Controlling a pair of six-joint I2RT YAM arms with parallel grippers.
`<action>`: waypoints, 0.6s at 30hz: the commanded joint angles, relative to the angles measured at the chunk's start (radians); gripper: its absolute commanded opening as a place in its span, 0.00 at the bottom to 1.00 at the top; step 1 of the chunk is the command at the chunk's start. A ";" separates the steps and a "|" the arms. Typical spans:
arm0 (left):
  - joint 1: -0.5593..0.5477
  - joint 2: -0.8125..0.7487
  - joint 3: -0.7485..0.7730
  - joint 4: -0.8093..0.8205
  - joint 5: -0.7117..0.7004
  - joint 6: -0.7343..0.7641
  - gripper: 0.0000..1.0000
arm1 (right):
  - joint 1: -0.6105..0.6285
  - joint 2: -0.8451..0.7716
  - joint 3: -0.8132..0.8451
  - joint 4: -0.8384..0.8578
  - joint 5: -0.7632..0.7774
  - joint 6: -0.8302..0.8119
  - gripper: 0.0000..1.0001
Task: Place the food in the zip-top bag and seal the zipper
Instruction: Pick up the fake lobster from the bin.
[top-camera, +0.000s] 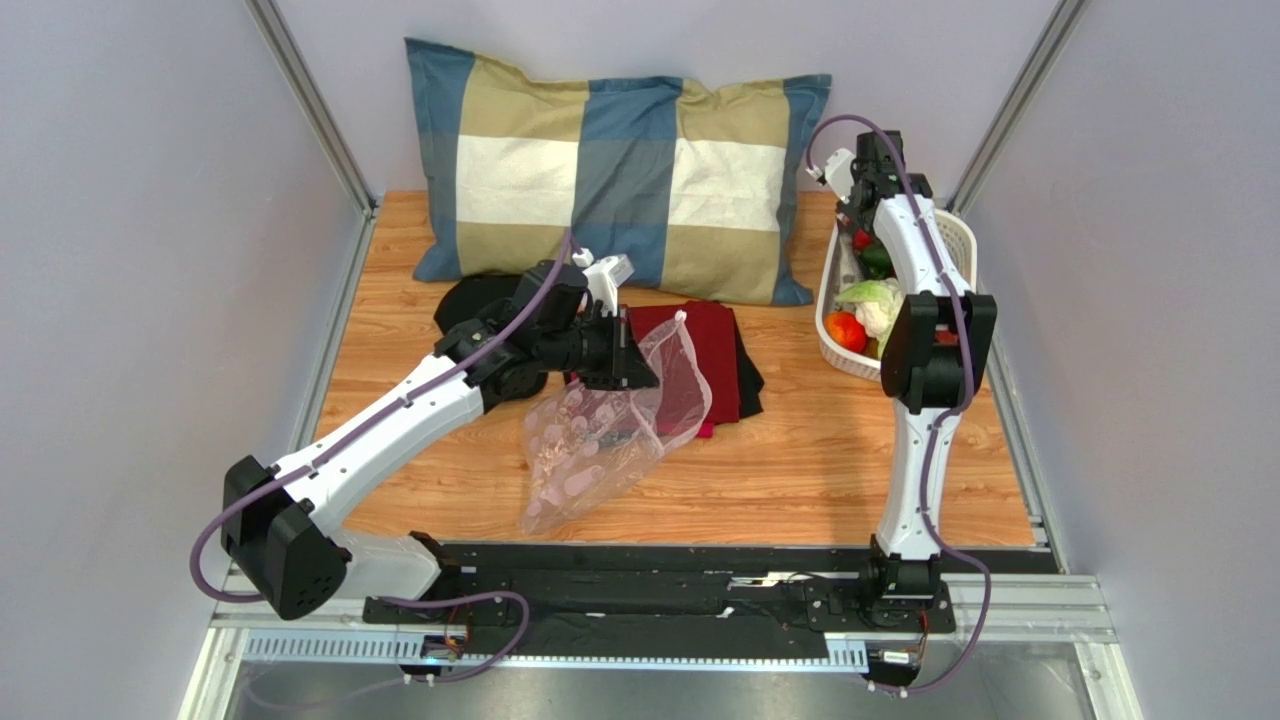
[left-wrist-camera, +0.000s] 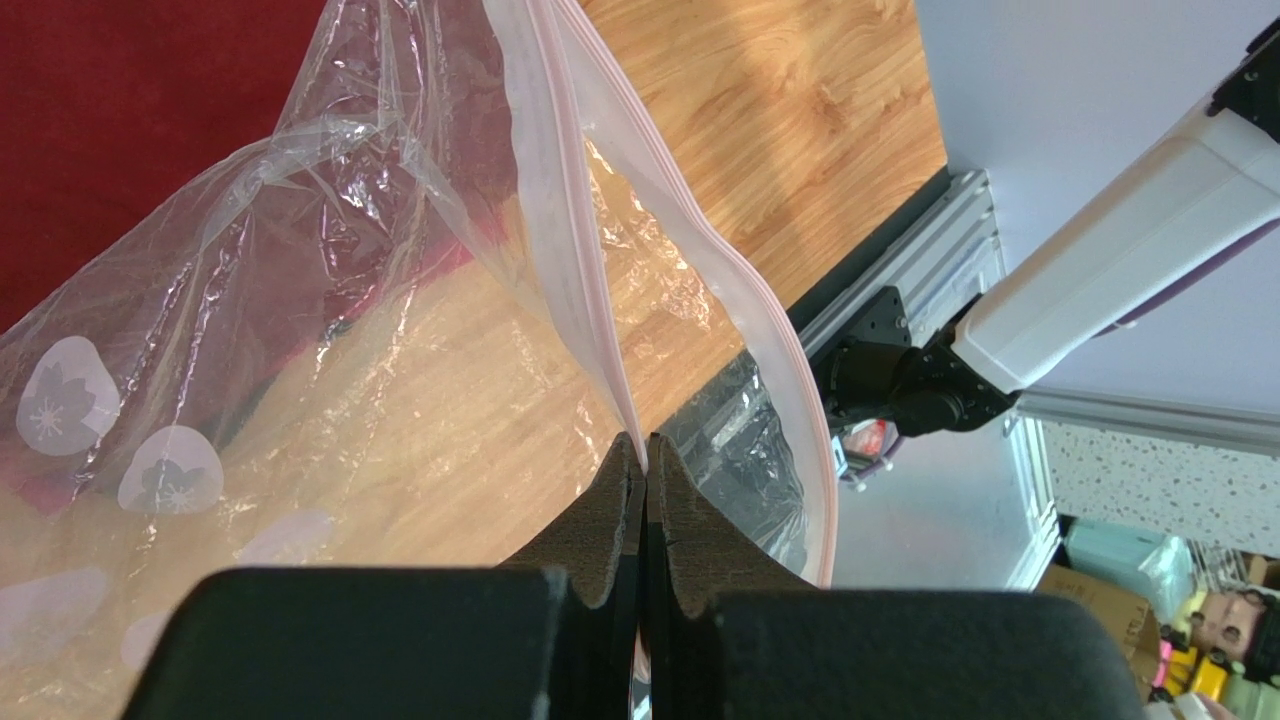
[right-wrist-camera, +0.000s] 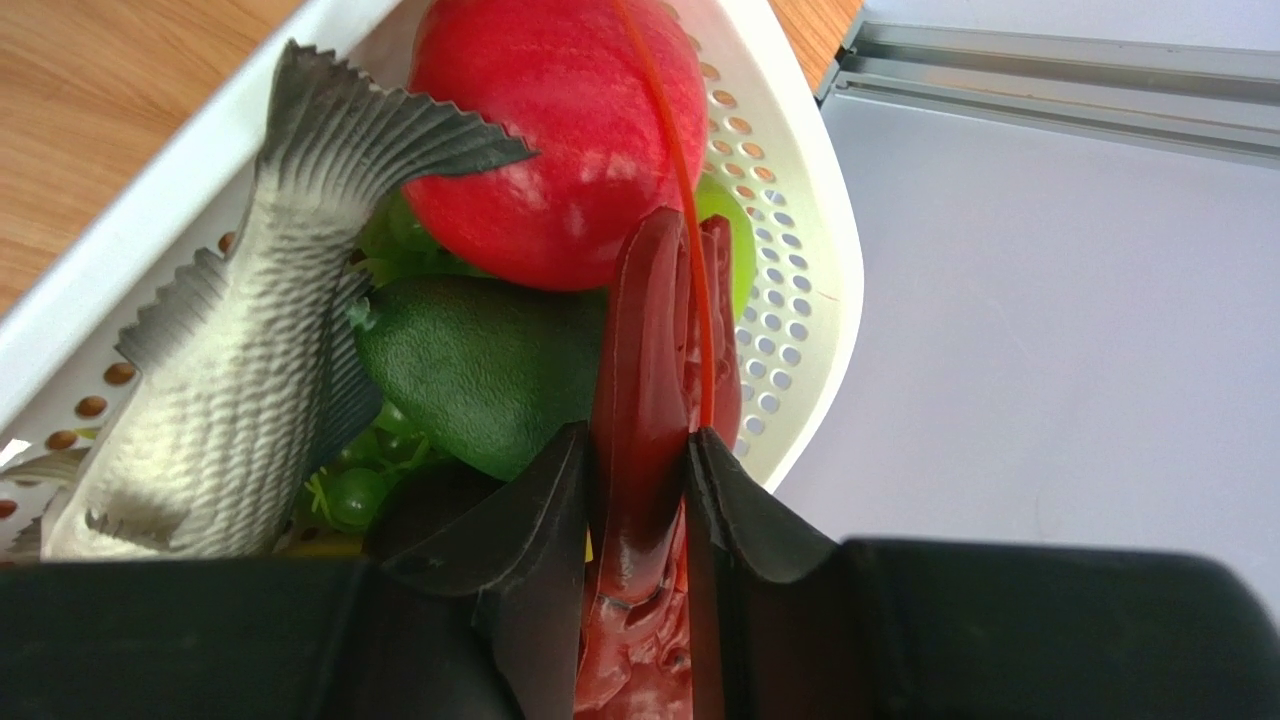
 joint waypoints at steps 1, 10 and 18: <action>0.003 0.004 0.035 0.019 0.011 0.017 0.00 | 0.002 -0.120 -0.007 0.022 0.023 -0.028 0.00; 0.003 -0.018 0.029 0.006 -0.005 -0.003 0.00 | -0.001 -0.323 -0.004 0.049 0.005 -0.013 0.00; 0.003 -0.053 0.003 0.068 -0.008 -0.075 0.00 | -0.001 -0.590 -0.004 0.025 -0.152 0.230 0.00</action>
